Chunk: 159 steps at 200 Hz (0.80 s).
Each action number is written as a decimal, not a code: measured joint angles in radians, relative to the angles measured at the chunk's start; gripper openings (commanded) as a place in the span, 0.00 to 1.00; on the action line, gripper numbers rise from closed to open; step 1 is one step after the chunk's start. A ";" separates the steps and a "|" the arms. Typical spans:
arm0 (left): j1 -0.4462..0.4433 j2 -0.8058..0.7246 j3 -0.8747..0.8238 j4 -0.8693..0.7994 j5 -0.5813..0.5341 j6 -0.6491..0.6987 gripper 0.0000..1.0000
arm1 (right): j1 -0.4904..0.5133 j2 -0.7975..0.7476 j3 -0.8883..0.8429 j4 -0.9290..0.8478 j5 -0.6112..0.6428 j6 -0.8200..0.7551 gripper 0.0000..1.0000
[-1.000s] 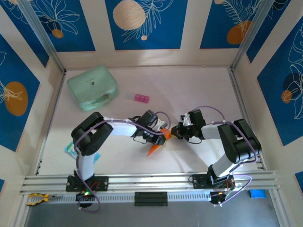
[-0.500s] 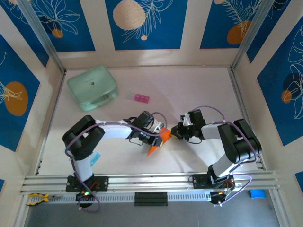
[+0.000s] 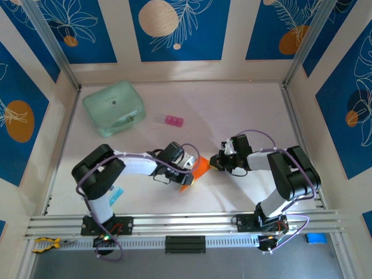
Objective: Fold a paper plane with a square sheet of paper (pick it up from the middle)
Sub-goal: Fold the wing for the fifth time at the center of the table.
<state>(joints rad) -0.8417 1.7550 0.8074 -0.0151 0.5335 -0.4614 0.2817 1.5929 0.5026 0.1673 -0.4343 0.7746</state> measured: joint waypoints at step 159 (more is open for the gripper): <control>0.000 -0.033 -0.047 0.021 -0.010 -0.004 0.00 | 0.166 -0.196 0.035 -0.048 0.072 0.047 0.05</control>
<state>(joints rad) -0.8413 1.7218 0.7601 0.0063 0.5236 -0.4656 0.4477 1.3964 0.5373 0.1196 -0.3626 0.8211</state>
